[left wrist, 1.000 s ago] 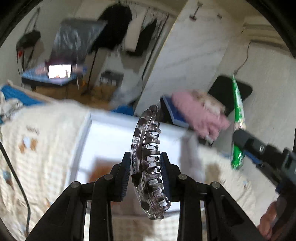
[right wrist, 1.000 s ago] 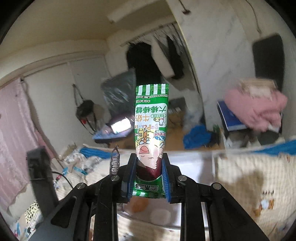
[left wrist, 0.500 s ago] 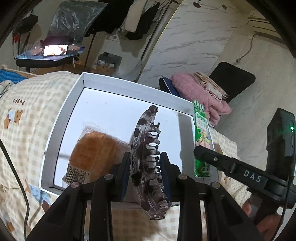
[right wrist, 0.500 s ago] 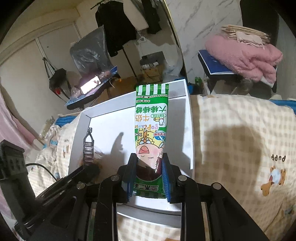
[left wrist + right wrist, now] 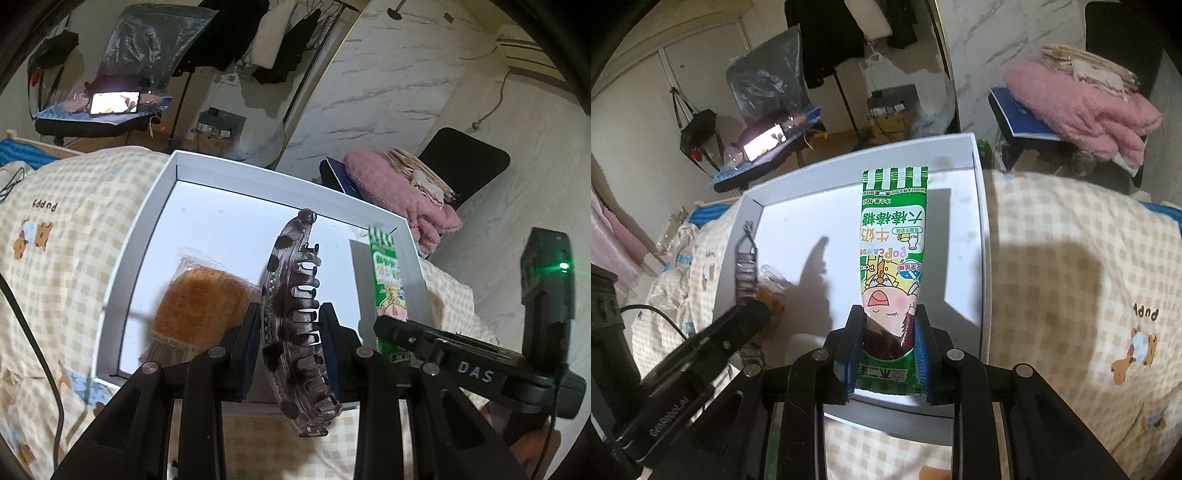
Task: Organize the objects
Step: 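Carry the claw clip and green packet over the white box with both grippers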
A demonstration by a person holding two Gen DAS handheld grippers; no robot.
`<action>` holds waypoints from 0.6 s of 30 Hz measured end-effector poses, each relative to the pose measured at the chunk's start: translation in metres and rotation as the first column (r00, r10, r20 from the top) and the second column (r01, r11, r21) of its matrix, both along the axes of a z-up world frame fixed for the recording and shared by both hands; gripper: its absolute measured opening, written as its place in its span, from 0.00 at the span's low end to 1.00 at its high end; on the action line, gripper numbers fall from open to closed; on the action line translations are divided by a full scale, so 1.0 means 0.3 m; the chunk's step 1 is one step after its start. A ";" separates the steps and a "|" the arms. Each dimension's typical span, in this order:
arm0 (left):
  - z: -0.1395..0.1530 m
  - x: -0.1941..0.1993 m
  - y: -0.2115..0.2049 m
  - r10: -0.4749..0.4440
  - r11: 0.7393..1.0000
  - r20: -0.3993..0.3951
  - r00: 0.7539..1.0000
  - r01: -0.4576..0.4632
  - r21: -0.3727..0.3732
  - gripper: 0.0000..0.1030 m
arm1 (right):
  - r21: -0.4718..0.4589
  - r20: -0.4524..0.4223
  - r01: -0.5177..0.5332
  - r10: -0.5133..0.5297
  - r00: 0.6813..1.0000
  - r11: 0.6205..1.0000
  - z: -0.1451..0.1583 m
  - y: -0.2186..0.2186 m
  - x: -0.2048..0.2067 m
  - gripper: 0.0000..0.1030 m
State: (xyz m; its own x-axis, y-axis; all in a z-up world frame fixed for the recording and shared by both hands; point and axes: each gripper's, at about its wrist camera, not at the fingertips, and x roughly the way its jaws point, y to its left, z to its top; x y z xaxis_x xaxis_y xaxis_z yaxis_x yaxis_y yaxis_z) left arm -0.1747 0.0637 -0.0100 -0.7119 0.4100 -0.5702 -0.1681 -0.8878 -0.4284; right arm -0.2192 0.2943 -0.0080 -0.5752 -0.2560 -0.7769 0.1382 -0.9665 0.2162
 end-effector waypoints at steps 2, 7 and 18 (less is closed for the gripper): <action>-0.001 0.004 -0.011 0.001 1.000 -0.005 1.000 -0.001 0.005 0.33 | 0.008 0.023 -0.003 0.003 1.000 1.000 -0.014 -0.002 -0.004 0.26; -0.017 -0.005 -0.017 0.006 0.999 0.013 1.000 -0.006 0.035 0.33 | 0.061 0.040 -0.020 0.018 0.999 0.998 -0.031 -0.017 -0.005 0.26; 0.033 -0.164 0.050 -0.005 0.999 0.009 1.000 0.005 -0.033 0.33 | 0.087 0.043 -0.043 0.039 0.998 0.995 -0.033 -0.036 -0.004 0.26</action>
